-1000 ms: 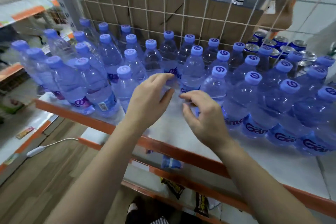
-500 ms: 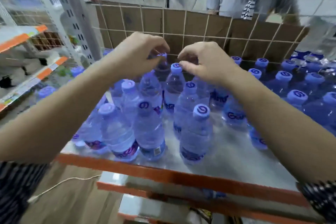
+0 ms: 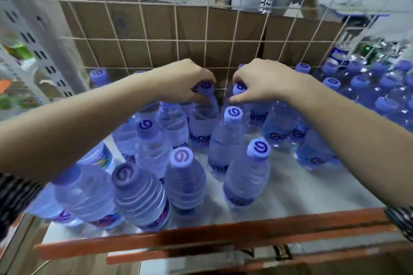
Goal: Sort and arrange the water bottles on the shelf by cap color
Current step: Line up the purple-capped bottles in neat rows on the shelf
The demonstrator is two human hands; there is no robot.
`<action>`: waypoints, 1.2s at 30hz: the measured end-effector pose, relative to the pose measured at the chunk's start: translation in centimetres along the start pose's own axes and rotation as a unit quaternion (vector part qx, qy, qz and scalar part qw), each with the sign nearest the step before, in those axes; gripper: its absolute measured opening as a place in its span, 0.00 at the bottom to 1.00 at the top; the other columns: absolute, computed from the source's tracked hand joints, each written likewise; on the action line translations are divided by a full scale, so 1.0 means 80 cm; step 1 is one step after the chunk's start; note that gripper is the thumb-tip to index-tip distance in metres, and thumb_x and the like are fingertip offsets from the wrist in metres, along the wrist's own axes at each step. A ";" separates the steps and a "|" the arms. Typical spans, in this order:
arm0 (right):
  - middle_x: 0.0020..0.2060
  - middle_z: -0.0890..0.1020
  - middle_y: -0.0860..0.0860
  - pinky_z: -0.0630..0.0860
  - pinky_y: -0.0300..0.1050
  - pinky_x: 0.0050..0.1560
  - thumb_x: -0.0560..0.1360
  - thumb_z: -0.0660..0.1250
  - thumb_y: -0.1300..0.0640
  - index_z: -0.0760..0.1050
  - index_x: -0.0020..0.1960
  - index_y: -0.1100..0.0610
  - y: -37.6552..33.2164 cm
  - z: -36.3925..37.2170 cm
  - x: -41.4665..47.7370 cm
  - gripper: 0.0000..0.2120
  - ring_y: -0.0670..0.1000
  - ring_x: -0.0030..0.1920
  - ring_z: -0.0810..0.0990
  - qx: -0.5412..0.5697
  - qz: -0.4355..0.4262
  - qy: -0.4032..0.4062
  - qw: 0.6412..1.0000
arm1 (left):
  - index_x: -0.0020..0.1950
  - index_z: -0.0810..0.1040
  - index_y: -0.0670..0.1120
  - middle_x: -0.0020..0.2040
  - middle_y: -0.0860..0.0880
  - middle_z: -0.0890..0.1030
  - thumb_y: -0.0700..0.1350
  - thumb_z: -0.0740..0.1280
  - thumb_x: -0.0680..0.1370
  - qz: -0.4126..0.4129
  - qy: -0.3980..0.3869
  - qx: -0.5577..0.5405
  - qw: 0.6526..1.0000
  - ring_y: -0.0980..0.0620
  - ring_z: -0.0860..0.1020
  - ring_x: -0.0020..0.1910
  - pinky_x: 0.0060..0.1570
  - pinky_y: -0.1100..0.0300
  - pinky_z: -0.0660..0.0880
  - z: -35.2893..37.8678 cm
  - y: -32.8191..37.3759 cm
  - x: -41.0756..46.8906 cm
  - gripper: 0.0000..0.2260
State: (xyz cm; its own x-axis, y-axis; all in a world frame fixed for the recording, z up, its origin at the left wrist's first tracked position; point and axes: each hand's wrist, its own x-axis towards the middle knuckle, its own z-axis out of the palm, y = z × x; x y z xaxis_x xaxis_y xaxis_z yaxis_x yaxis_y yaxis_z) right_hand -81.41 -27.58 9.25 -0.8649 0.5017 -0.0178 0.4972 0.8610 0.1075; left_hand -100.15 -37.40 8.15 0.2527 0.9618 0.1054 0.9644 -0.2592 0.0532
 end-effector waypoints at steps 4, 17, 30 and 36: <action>0.27 0.75 0.54 0.66 0.46 0.33 0.70 0.70 0.38 0.73 0.32 0.57 0.019 -0.004 -0.005 0.22 0.52 0.31 0.71 0.009 -0.010 0.009 1.000 | 0.60 0.78 0.47 0.41 0.47 0.78 0.55 0.73 0.73 -0.007 -0.006 0.004 1.000 0.45 0.73 0.41 0.42 0.56 0.70 -0.001 0.001 0.011 0.20; 0.33 0.81 0.52 0.71 0.45 0.35 0.68 0.75 0.44 0.80 0.42 0.56 0.084 -0.003 -0.019 0.15 0.51 0.37 0.79 0.057 -0.047 -0.005 0.997 | 0.57 0.80 0.49 0.35 0.55 0.74 0.55 0.73 0.73 -0.055 0.004 -0.021 0.998 0.50 0.70 0.39 0.41 0.58 0.66 0.003 0.032 0.043 0.16; 0.32 0.76 0.43 0.66 0.40 0.32 0.68 0.77 0.47 0.81 0.53 0.54 0.092 0.003 -0.017 0.18 0.44 0.35 0.74 0.097 -0.063 0.000 0.993 | 0.59 0.80 0.48 0.33 0.60 0.70 0.54 0.74 0.73 -0.086 0.002 -0.013 0.996 0.51 0.71 0.39 0.41 0.59 0.65 0.004 0.043 0.044 0.17; 0.30 0.81 0.56 0.66 0.44 0.30 0.68 0.74 0.41 0.79 0.40 0.63 0.092 0.012 -0.014 0.23 0.55 0.31 0.76 0.074 -0.032 0.017 0.997 | 0.58 0.81 0.48 0.32 0.63 0.69 0.53 0.74 0.73 -0.085 0.008 -0.005 0.996 0.58 0.69 0.32 0.41 0.60 0.64 -0.002 0.044 0.039 0.16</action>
State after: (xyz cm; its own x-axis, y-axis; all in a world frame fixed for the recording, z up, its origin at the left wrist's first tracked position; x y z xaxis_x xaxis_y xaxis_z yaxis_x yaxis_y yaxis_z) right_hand -76.72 -21.69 9.08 -0.8955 0.4449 0.0137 0.4441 0.8951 -0.0402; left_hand -95.96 -35.35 8.80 0.0849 0.9903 0.1103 0.9923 -0.0941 0.0811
